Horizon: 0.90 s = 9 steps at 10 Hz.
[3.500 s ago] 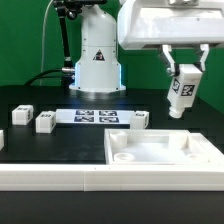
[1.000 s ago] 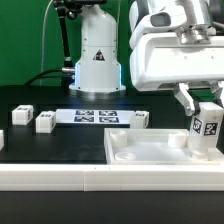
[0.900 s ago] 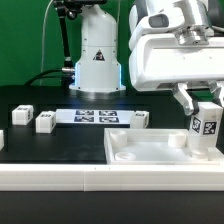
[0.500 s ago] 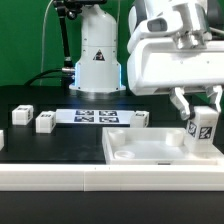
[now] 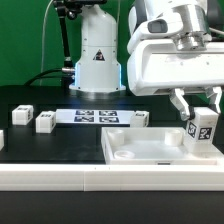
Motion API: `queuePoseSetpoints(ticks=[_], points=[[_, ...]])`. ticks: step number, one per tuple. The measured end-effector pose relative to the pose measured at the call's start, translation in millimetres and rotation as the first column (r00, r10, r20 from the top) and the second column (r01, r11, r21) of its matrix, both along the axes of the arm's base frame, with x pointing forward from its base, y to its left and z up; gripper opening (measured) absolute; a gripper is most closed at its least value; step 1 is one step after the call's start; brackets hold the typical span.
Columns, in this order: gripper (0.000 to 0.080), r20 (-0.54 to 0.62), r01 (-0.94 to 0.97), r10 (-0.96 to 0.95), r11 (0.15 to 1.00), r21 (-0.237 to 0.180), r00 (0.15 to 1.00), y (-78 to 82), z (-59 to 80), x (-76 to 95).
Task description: Assemble one leg
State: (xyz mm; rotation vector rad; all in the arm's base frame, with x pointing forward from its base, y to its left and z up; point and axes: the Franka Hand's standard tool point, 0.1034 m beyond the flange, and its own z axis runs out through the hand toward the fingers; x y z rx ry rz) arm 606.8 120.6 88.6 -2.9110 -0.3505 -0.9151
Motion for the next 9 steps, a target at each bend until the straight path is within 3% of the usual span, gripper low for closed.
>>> queuePoseSetpoints(ticks=[1, 2, 3, 4, 8, 9], points=[[0.0363, -0.005, 0.000, 0.000, 1.000, -0.001, 1.000, 0.0, -1.3, -0.7], [0.0363, -0.006, -0.001, 0.001, 1.000, -0.001, 1.000, 0.0, -1.5, -0.9], [0.0539, -0.006, -0.001, 0.001, 1.000, -0.001, 1.000, 0.0, -1.6, -1.0], [0.0630, -0.007, -0.001, 0.001, 1.000, -0.001, 1.000, 0.0, -1.8, -1.0], [0.0646, -0.013, -0.003, 0.003, 1.000, -0.003, 1.000, -0.3, -1.3, -1.3], [0.0648, -0.029, -0.009, 0.008, 1.000, -0.008, 1.000, -1.3, 9.2, 0.0]])
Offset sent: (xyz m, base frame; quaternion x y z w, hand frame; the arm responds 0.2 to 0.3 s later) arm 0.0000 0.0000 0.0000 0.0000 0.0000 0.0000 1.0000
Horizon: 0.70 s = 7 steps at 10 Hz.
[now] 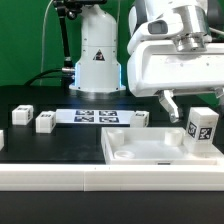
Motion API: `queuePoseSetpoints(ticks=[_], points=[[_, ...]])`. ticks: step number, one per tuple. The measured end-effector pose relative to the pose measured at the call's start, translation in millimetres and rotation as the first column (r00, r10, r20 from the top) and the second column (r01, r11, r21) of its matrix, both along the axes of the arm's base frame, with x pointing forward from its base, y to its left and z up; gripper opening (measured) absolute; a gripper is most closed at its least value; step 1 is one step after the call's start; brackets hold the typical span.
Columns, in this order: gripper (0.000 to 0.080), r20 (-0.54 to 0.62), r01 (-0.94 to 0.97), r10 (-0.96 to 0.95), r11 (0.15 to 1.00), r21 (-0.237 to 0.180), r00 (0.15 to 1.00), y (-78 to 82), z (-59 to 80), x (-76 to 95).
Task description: Assemble one leg
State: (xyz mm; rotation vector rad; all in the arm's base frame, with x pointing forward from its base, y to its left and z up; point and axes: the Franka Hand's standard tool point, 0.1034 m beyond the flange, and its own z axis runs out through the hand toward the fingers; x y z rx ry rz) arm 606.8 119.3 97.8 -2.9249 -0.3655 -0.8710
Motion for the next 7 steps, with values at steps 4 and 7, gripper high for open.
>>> queuePoseSetpoints(ticks=[4, 7], points=[[0.0648, -0.037, -0.009, 0.009, 1.000, -0.007, 0.999, 0.2, 13.0, 1.5], [0.0648, -0.228, -0.022, 0.016, 1.000, -0.020, 0.973, 1.3, 6.9, 7.7]])
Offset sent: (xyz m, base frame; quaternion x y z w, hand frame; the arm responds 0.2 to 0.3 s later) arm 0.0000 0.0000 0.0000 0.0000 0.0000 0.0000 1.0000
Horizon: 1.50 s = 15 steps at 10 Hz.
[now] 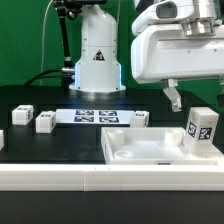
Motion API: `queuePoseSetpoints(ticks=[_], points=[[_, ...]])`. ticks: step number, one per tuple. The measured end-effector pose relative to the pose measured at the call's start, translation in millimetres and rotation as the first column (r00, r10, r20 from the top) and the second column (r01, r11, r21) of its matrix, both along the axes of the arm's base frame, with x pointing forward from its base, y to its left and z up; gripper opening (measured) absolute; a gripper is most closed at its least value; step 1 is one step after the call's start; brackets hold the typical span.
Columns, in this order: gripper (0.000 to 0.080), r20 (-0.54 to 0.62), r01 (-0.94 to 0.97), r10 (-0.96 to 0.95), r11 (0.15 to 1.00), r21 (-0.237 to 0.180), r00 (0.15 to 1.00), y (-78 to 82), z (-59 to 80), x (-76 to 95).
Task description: Assemble one leg
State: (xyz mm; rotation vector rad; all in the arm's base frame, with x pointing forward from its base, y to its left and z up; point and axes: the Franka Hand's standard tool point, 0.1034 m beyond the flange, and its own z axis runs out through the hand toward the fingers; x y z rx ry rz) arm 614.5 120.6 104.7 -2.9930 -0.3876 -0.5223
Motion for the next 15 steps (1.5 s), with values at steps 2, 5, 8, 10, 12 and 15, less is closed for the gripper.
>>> queuePoseSetpoints(ticks=[2, 5, 8, 10, 12, 15], points=[[0.0648, -0.183, -0.007, 0.004, 1.000, -0.013, 0.983, 1.9, -0.2, 7.2], [0.0648, -0.407, -0.022, 0.009, 0.999, -0.027, 0.913, 3.5, -6.3, -2.6], [0.0648, -0.459, -0.030, 0.015, 0.999, -0.026, 0.888, 4.4, -10.6, 3.5], [0.0602, -0.456, -0.030, 0.015, 0.999, -0.025, 0.890, 4.3, -11.1, 4.3], [0.0453, -0.456, -0.030, 0.015, 0.999, -0.025, 0.890, 4.2, -11.2, 4.3], [0.0294, -0.456, -0.021, 0.007, 0.999, -0.026, 0.890, 4.0, -11.1, 4.4]])
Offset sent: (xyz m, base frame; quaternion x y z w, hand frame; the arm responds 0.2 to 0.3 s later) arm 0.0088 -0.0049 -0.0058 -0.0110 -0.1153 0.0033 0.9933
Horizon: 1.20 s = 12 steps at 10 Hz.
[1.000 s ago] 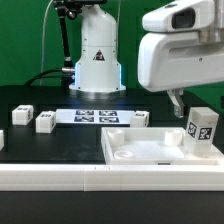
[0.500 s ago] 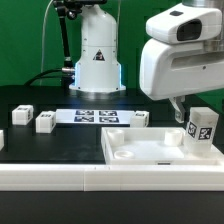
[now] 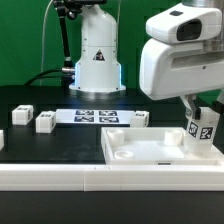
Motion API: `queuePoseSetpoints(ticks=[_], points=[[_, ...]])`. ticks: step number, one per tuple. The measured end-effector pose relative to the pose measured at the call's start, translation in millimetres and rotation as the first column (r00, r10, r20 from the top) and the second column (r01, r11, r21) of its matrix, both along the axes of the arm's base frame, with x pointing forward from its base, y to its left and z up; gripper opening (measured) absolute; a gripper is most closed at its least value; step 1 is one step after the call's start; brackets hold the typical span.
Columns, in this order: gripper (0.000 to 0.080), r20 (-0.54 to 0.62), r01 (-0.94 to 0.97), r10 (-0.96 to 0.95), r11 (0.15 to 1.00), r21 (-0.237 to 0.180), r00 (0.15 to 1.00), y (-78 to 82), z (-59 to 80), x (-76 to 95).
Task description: Assemble one leg
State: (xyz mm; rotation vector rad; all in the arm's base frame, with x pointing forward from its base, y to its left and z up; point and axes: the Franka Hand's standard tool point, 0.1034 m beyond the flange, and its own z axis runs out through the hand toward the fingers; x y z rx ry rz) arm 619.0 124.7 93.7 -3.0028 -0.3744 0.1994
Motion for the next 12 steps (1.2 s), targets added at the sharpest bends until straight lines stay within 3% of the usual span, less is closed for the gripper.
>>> queuePoseSetpoints(ticks=[3, 6, 8, 12], points=[[0.0294, -0.002, 0.076, -0.076, 0.997, -0.006, 0.997, 0.2, 0.3, 0.2], [0.0295, 0.027, 0.408, -0.407, 0.913, -0.027, 0.913, -1.1, -0.7, -5.2], [0.0295, 0.037, 0.615, -0.614, 0.787, -0.043, 0.788, -1.8, -0.8, -4.4], [0.0295, 0.050, 0.901, -0.900, 0.429, -0.064, 0.432, -3.8, -1.0, -4.9]])
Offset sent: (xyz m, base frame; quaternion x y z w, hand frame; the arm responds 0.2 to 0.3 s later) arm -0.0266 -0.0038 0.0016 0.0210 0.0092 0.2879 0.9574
